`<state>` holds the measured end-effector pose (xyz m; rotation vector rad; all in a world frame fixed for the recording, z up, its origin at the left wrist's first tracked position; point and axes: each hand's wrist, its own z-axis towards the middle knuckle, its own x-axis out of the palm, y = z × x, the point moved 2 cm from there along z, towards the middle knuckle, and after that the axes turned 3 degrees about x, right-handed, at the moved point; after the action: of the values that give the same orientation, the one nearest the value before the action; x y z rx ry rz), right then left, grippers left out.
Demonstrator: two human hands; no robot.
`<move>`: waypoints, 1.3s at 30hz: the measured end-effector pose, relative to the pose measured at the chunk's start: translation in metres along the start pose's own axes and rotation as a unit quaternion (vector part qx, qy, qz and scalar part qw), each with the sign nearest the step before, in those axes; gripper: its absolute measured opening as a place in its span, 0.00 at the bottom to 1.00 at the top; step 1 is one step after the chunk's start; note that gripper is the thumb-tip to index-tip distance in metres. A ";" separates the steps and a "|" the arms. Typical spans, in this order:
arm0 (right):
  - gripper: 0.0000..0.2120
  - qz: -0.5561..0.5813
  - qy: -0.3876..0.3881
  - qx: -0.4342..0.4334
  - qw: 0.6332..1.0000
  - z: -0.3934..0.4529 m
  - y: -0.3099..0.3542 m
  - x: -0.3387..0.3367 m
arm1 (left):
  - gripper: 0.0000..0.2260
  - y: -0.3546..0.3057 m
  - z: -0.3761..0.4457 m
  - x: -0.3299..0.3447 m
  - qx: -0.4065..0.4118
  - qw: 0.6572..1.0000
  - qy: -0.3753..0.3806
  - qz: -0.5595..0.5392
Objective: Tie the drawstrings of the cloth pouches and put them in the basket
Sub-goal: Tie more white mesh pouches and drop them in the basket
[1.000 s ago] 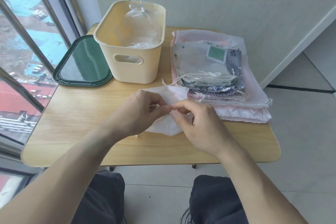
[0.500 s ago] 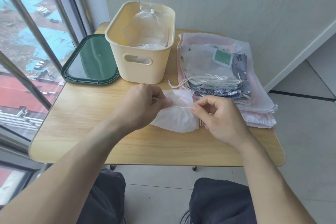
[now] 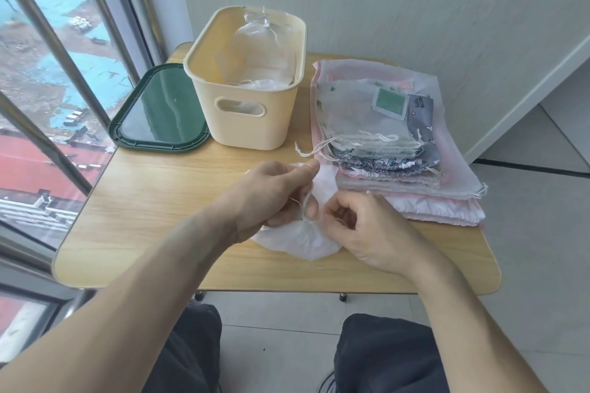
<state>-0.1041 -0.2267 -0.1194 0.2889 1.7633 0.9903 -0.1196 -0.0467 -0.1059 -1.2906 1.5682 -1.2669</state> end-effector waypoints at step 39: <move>0.05 0.171 -0.052 -0.085 0.980 -0.001 0.002 -0.009 | 0.13 -0.002 -0.005 0.010 -0.009 0.998 0.009 0.066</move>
<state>-0.1021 -0.2316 -0.1124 0.5367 1.5508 1.3376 -0.1261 -0.0548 -0.1021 -1.1684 1.6531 -1.1881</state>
